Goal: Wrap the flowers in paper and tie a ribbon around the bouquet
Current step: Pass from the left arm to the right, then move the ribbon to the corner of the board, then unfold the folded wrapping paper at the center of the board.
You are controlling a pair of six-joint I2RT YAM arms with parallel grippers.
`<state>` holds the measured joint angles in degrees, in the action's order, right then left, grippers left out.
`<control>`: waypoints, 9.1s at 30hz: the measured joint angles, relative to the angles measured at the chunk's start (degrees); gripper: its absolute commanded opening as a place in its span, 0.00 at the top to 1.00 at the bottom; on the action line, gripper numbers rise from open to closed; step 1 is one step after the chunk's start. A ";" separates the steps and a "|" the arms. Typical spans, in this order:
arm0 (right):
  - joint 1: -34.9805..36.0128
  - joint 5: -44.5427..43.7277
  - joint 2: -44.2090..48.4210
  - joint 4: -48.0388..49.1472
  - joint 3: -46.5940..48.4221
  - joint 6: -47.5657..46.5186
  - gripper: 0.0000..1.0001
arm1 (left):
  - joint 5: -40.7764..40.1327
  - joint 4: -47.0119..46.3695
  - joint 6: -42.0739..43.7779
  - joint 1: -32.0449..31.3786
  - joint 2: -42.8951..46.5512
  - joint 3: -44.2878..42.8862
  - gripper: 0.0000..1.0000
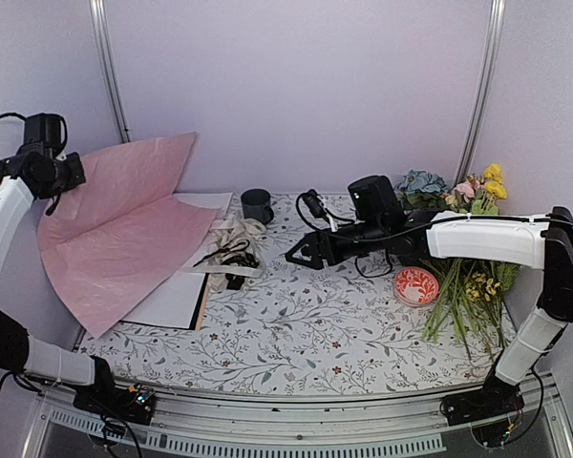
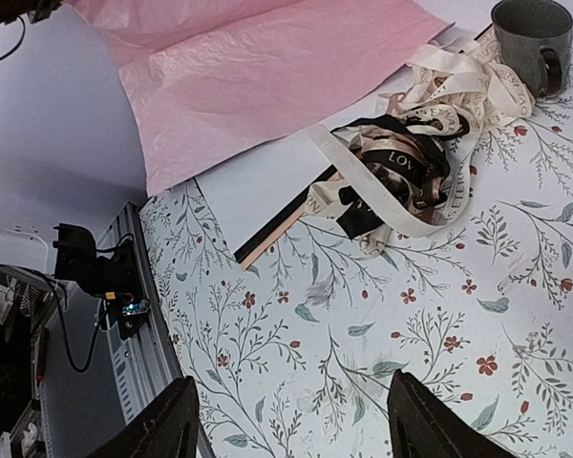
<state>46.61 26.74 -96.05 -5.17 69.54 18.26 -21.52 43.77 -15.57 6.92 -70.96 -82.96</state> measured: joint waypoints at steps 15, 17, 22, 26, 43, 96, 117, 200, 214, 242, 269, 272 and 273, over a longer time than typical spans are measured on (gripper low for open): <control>-0.02 -0.42 1.70 -0.44 0.98 -2.47 0.26 | -10.62 -6.91 19.17 -30.42 -1.97 -28.28 1.00; -0.20 -0.11 1.99 -0.44 1.70 -3.04 0.25 | -9.05 -7.17 20.72 -36.81 -2.43 -30.53 1.00; -1.99 1.44 4.02 -0.46 2.51 -4.35 0.23 | -2.34 -7.58 22.99 -49.22 -3.87 -33.73 1.00; -7.65 1.90 7.43 -0.42 2.43 -5.11 0.19 | 3.48 -7.28 23.50 -56.19 -5.73 -36.02 1.00; -34.97 -0.66 26.86 2.62 -4.35 -9.44 0.01 | 23.08 -9.57 0.42 -57.40 -0.09 -28.22 1.00; -1.57 -15.82 -3.45 -37.46 52.68 -41.27 0.01 | 46.97 -7.96 -3.87 -33.73 -1.86 -9.03 1.00; -0.42 -24.11 -3.41 -39.63 50.07 -40.22 1.00 | 45.72 -9.40 2.01 -34.64 -0.57 -5.79 0.06; -4.39 0.15 14.08 -7.91 38.77 -7.19 1.00 | 35.47 -65.18 7.76 -33.68 9.70 50.62 0.02; -8.68 0.09 18.53 -6.88 35.52 -16.63 1.00 | 48.33 -73.16 14.60 -44.74 20.28 59.60 0.01; -16.46 -5.11 16.28 -7.65 37.42 -11.56 1.00 | 44.61 -86.33 12.31 -58.29 14.91 58.36 1.00; -19.04 17.53 24.06 -41.51 30.27 -7.10 1.00 | 28.50 -21.24 4.13 -58.31 27.63 17.27 1.00; -19.32 17.31 23.65 -39.47 24.90 -5.66 1.00 | 26.47 -18.84 2.89 -58.01 24.96 14.58 1.00; -19.45 16.98 23.06 -38.45 22.27 -5.05 1.00 | 26.25 -17.62 2.19 -57.18 23.43 14.16 1.00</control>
<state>27.16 43.72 -72.99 -43.62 91.81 13.21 4.73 26.15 -13.39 -50.26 -47.53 -68.79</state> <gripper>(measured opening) 0.008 0.005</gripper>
